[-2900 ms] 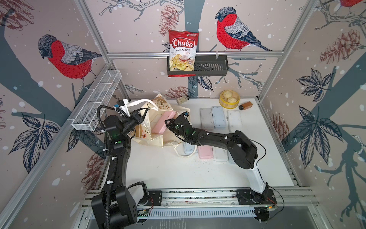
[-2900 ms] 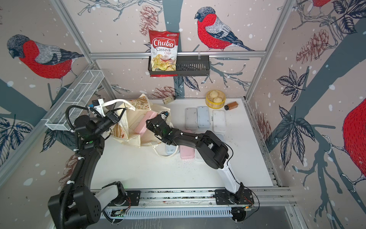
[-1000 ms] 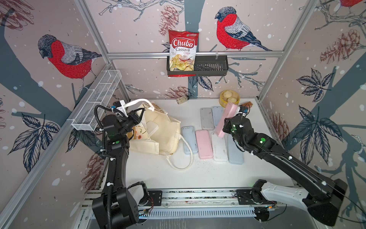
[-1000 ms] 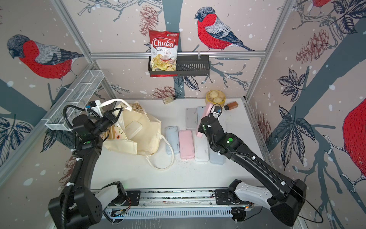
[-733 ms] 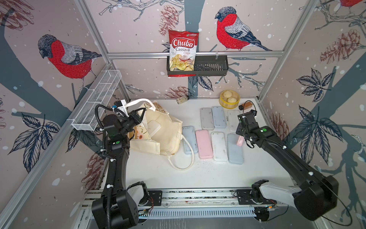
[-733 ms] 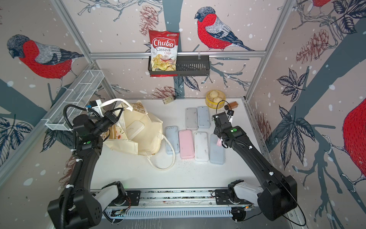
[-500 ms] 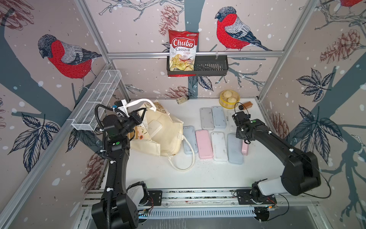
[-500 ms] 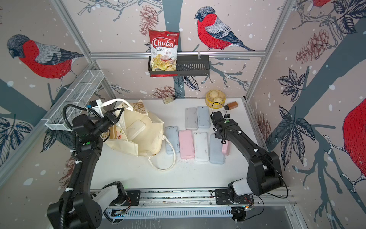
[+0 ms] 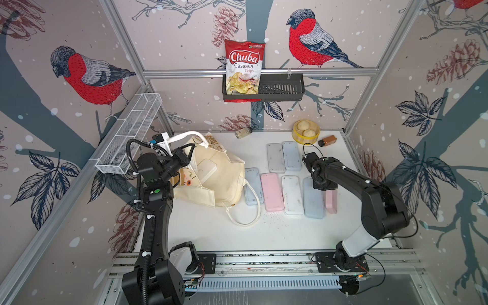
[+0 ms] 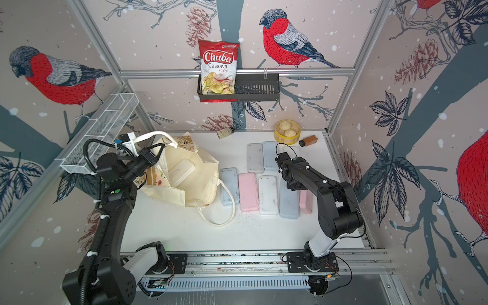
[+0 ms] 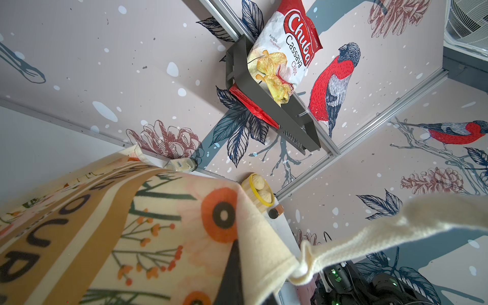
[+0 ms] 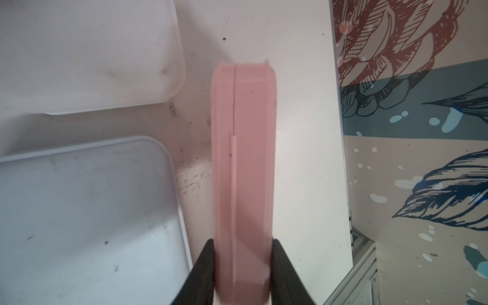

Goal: Take out the pencil case from the canvas bag
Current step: Place the pencil case at the center of the board.

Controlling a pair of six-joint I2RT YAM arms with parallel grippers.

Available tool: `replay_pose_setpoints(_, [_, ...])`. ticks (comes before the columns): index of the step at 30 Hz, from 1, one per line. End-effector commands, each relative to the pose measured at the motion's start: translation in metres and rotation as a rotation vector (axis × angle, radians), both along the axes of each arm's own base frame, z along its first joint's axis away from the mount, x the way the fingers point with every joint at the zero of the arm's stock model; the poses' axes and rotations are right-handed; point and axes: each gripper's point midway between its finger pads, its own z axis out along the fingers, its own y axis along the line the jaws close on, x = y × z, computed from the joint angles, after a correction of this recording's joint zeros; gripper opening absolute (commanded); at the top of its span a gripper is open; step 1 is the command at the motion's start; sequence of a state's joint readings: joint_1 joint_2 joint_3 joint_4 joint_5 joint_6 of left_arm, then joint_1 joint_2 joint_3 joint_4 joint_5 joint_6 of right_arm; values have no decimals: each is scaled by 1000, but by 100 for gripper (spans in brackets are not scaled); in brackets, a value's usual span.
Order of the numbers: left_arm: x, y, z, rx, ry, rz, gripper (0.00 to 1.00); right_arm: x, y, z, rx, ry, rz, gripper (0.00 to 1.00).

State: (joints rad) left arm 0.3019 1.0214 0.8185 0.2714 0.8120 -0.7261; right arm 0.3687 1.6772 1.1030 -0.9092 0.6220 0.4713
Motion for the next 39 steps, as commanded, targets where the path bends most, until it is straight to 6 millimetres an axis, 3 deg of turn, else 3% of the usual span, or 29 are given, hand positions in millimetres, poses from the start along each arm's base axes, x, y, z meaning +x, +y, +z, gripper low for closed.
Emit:
replay_pose_setpoints(1, [-2, -1, 17, 33, -73, -2, 0, -4, 1, -7, -9, 31, -6, 37])
replay_pose_setpoints(5, [-1, 0, 16, 37, -69, 4, 0, -4, 3, -12, -9, 47, -5, 49])
replay_pose_setpoints(10, [-1, 0, 16, 37, -68, 4, 0, -4, 6, -11, -3, 48, 3, 53])
replay_pose_setpoints(16, [0, 0, 15, 37, -66, 4, 0, -1, 9, 4, 16, 1, 0, 56])
replay_pose_setpoints(19, [0, 0, 15, 37, -66, 2, 0, 3, 27, 24, 73, -63, 17, 56])
replay_pose_setpoints(22, [0, -1, 15, 36, -68, -5, 0, 11, 76, 55, 243, -167, 80, 56])
replay_pose_setpoints(26, [0, -6, 18, 35, -71, -29, 0, 11, 191, 132, 573, -380, 328, 55])
replay_pose_setpoints(28, [-2, -13, 23, 41, -83, -66, 0, -8, 248, 176, 735, -492, 473, 55])
replay_pose_setpoints(30, [-6, -21, 28, 50, -106, -106, 0, -43, 307, 218, 920, -607, 654, 54])
replay_pose_setpoints(32, [-8, -24, 32, 58, -119, -127, 0, -77, 346, 243, 1083, -691, 764, 54])
replay_pose_setpoints(35, [-10, -25, 35, 61, -121, -126, 0, -107, 384, 253, 1240, -752, 805, 54])
replay_pose_setpoints(39, [-15, -26, 39, 39, -124, -121, 0, -118, 425, 245, 1330, -762, 772, 54])
